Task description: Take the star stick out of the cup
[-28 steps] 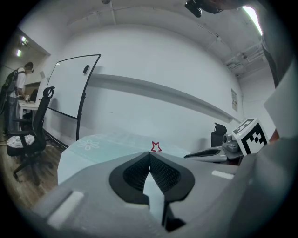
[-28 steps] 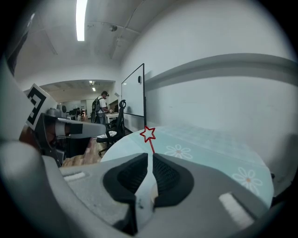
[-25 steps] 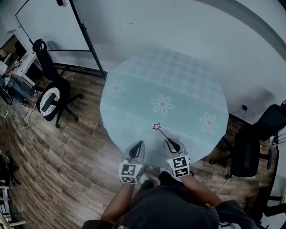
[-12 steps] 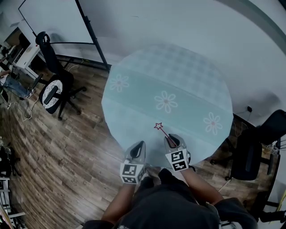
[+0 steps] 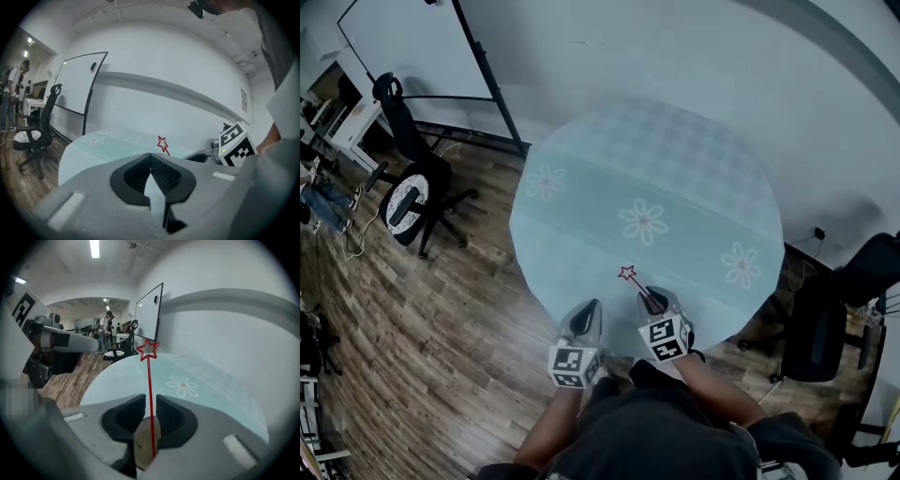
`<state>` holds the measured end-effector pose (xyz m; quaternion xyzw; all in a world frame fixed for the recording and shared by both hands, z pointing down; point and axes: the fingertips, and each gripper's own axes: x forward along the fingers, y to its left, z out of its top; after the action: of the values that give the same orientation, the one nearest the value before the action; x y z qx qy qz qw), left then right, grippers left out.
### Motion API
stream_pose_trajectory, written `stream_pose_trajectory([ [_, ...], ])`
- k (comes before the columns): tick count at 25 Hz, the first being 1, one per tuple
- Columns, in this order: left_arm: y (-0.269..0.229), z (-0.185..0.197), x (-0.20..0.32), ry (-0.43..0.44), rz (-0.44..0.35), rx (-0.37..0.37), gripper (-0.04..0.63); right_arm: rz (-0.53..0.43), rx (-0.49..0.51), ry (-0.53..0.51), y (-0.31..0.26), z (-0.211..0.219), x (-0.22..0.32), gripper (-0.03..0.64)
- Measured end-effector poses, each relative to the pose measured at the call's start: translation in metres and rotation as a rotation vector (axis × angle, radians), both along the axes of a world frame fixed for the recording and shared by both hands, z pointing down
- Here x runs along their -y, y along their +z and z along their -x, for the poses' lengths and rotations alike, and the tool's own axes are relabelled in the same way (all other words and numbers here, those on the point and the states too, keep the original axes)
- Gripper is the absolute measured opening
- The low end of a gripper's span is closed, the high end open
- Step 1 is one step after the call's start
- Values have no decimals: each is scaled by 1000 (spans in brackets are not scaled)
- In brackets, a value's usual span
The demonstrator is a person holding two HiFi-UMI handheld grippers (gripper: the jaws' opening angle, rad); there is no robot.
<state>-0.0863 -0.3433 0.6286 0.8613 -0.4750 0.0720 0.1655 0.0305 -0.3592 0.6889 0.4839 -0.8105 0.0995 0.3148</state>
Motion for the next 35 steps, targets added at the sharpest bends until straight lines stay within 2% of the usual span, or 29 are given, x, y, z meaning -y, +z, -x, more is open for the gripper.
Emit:
stream_pose_trajectory([
  [5,-8,1,2,-2,-3,-6,5,-15,-27,-6,-4,0,0,25],
  [15,-17,0,6,-17,-38,-10,5,-86,31,12,-37,-5,2,23],
  [21,-33,-13,4,17,-41,4,5,-164,117,36,-75,-5,4,23],
  [24,-48,-16,12,27,-95,11,5,-215,161,53,-102,-6,8,23],
  [35,-91,-16,23,34,-206,33,5,-426,353,112,-208,-24,17,23],
])
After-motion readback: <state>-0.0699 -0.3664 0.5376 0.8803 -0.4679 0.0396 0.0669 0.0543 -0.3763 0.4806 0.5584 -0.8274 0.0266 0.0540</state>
